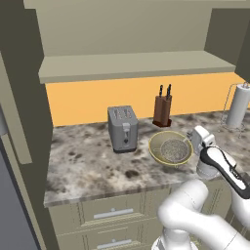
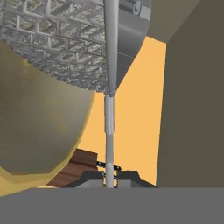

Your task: Open the cabinet and setup a tea strainer by placing it in the bowl upright.

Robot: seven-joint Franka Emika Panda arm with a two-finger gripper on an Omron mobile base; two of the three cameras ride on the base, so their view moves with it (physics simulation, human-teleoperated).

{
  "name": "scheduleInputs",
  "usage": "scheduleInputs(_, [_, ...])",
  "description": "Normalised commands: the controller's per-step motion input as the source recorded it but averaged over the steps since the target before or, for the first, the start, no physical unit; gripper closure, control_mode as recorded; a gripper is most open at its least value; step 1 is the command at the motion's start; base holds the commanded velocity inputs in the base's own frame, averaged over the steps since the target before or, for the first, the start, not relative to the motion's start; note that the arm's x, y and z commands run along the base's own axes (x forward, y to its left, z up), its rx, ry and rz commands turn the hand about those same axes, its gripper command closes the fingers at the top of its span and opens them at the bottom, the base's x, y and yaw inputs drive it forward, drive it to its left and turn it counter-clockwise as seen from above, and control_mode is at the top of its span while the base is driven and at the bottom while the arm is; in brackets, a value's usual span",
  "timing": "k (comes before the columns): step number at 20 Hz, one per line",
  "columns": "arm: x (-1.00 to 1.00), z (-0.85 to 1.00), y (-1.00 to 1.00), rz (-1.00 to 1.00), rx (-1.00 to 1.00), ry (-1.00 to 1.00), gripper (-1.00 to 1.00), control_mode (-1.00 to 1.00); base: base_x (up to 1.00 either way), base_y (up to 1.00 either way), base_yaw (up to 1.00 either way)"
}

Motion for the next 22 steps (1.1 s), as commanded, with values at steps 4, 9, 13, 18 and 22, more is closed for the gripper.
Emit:
scheduleInputs(4, [0.07, 0.00, 0.18, 0.01, 0.00, -0.03, 1.00, -1.00, 0.00, 0.00, 0.00])
scheduleInputs(9, [0.13, 0.00, 0.09, 0.01, 0.00, -0.01, 1.00, -1.00, 0.00, 0.00, 0.00])
scheduleInputs(13, [0.00, -0.01, 0.16, 0.05, 0.00, -0.01, -1.00, -1.00, 0.00, 0.00, 0.00])
scheduleInputs(18, [0.00, 0.00, 0.11, 0.04, 0.00, 0.00, -1.00, -1.00, 0.00, 0.00, 0.00])
scheduleInputs(22, [0.00, 0.00, 0.04, 0.04, 0.00, 0.00, -1.00, -1.00, 0.00, 0.00, 0.00])
